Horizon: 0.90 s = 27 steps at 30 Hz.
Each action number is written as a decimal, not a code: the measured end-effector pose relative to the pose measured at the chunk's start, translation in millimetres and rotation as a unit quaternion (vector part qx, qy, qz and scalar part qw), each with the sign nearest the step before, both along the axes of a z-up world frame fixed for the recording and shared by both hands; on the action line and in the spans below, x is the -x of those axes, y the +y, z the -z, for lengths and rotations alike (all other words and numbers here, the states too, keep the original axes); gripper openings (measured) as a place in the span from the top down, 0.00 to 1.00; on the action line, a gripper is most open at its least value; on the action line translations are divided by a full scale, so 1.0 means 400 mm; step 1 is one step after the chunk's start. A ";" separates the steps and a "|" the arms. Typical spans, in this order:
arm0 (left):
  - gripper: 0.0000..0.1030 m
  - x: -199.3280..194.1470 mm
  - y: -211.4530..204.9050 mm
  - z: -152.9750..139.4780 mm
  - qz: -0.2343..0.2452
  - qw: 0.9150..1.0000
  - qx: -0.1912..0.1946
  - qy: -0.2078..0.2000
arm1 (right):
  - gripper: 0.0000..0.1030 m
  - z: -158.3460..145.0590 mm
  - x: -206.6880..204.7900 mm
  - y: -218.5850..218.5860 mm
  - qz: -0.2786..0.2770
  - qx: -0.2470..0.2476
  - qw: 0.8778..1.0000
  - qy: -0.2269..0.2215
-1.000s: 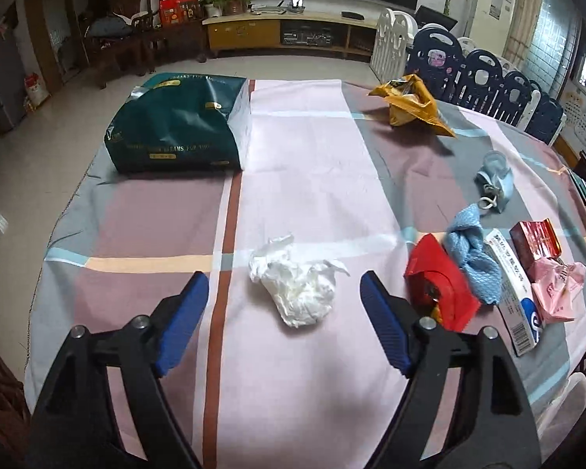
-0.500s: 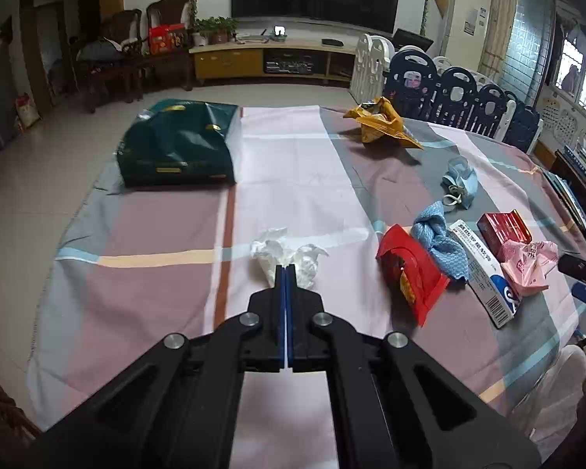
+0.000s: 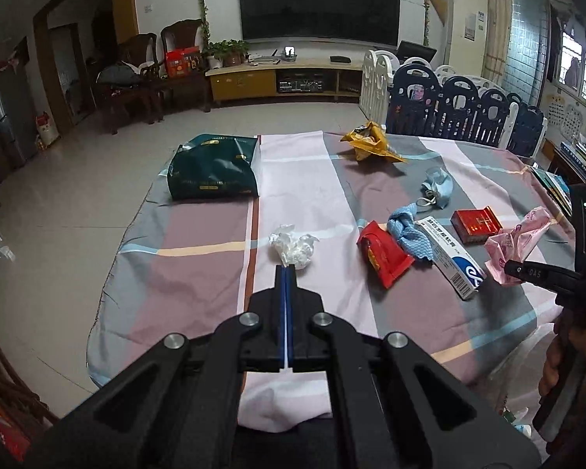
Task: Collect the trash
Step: 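Close the left gripper on the white tissue while the right grasps the pink plastic bag, then carry the tissue and pink bag over the wastebasket and open both grippers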
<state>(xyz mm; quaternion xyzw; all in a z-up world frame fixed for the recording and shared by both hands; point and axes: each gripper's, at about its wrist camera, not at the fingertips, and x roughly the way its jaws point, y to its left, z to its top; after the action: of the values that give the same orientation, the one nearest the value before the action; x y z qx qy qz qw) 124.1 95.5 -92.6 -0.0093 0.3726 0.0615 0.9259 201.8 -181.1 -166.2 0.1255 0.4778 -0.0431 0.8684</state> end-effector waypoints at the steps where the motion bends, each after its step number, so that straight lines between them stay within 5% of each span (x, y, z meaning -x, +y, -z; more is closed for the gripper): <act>1: 0.99 0.010 -0.006 -0.009 0.002 1.000 0.002 -0.003 | 0.90 -0.016 0.027 -0.003 -0.004 0.006 1.000 -0.010; 14: 0.99 0.120 0.071 -0.047 -0.012 0.999 0.030 -0.008 | 0.90 -0.082 0.173 0.046 -0.031 0.040 0.998 -0.027; 20: 0.99 0.156 0.127 -0.058 -0.025 0.999 0.015 -0.021 | 0.90 -0.126 0.207 0.148 -0.045 0.050 0.997 -0.041; 27: 0.99 0.166 0.206 -0.060 -0.053 0.997 0.041 -0.024 | 0.90 -0.170 0.200 0.301 -0.101 0.092 0.989 -0.063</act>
<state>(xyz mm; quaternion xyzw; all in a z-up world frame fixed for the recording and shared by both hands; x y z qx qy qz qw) 57.8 178.1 -68.4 -0.0684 0.3514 0.0949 0.9289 121.7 -60.6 -98.4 -0.0014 0.4263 0.0088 0.9045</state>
